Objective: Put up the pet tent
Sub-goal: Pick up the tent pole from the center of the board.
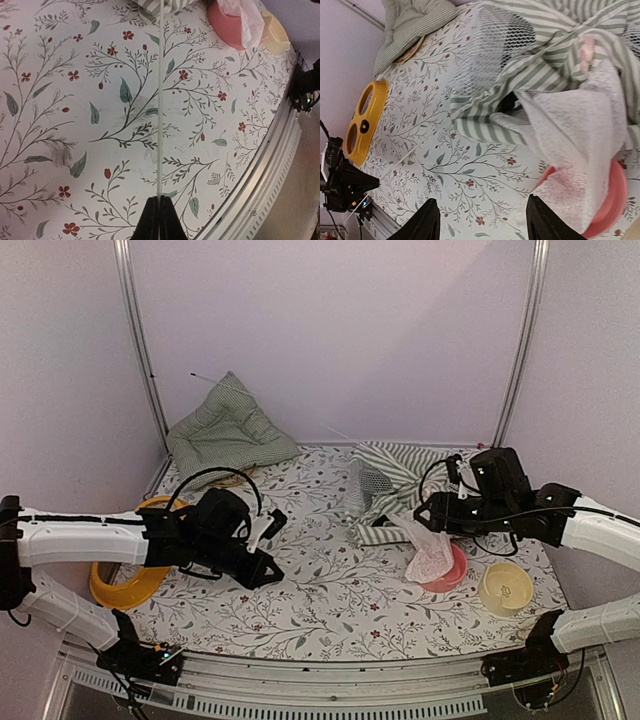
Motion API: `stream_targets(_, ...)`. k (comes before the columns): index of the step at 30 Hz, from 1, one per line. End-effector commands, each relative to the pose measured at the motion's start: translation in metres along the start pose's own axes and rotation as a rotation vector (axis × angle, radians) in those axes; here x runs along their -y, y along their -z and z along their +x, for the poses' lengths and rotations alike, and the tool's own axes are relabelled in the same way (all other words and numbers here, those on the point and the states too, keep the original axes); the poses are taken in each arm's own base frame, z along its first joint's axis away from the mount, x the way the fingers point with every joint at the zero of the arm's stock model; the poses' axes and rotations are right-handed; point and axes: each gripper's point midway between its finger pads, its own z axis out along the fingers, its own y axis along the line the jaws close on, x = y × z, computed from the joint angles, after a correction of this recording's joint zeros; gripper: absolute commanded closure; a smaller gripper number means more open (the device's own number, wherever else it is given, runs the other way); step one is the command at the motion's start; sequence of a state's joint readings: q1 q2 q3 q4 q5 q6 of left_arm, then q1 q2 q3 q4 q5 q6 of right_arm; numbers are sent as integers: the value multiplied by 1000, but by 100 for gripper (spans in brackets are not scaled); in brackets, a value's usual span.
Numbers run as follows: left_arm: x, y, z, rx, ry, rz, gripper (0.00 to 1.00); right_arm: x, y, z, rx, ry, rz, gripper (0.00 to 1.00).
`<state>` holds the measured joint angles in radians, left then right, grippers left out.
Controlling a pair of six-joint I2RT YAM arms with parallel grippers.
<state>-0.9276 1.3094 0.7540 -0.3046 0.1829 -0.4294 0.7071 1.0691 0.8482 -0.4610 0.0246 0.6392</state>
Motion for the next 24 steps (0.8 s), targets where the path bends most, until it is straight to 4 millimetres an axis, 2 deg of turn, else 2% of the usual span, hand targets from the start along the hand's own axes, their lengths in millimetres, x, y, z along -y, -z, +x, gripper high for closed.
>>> stream_targets(1, 9, 7, -22, 61, -21, 17, 100, -89, -26, 10, -30, 8, -315, 39)
stream_targets(4, 14, 10, -31, 82, -25, 25, 100, -122, -47, 25, -73, -11, -397, 39)
stream_targets(9, 21, 12, -41, 103, -41, 42, 100, -160, -80, 42, -108, -27, -434, 39)
stream_targets(15, 27, 14, -50, 130, -57, 59, 100, -167, -115, 54, -127, -139, -436, 40)
stream_targets(21, 29, 13, -52, 133, -61, 67, 100, -172, -132, 47, -99, -200, -440, 43)
stream_targets(24, 29, 13, -53, 134, -63, 70, 100, -177, -138, 45, -97, -222, -451, 50)
